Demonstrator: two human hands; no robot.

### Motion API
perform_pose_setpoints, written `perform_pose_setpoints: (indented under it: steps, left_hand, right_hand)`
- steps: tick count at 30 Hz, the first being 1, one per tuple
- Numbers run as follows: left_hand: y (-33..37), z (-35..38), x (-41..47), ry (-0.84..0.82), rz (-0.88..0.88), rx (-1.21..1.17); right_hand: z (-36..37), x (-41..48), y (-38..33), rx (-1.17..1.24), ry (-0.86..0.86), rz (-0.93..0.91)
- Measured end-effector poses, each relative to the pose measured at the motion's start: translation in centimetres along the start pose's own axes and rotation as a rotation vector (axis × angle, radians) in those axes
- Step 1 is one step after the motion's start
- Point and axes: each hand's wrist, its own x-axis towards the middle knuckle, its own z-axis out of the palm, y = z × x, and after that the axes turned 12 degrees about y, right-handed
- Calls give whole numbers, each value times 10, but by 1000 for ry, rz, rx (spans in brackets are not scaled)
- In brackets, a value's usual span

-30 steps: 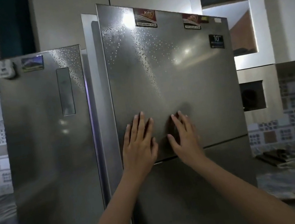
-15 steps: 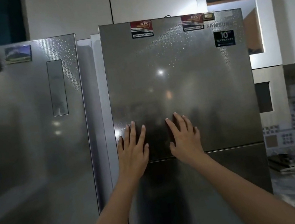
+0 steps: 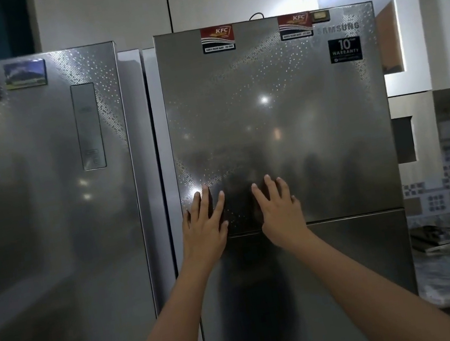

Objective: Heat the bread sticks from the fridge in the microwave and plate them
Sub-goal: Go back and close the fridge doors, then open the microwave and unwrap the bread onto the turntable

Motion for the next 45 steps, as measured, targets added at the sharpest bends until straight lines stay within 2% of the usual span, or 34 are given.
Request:
perform_pose_setpoints:
  steps: [4, 7, 11, 18, 23, 29, 35, 40, 45]
  left_hand:
    - [-1, -10, -17, -147, -7, -13]
    - [-5, -20, -33, -243, -34, 14]
    - [-14, -42, -54, -257, -101, 20]
    - [-44, -86, -97, -273, -258, 124]
    - [-111, -125, -140, -232, -503, 136]
    - [-214, -188, -186, -213, -714, 238]
    - [-334, -246, -229, -190, -756, 413]
    - [-426, -288, -242, -184, -792, 511]
    - [-500, -294, -265, -247, -900, 515]
  right_hand:
    - [-5, -11, 1, 65, -95, 5]
    - [-11, -21, -3, 206, -215, 95]
    - [-14, -34, -13, 376, -357, 183]
    - [8, -53, -65, 455, -415, 190]
    - [28, -59, -154, 577, -441, 72]
    - [53, -67, -283, 737, -564, -99]
    - [80, -61, -416, 910, -600, -186]
    - [106, -60, -526, 963, -635, -264]
    - [142, -66, -604, 966, -711, -355]
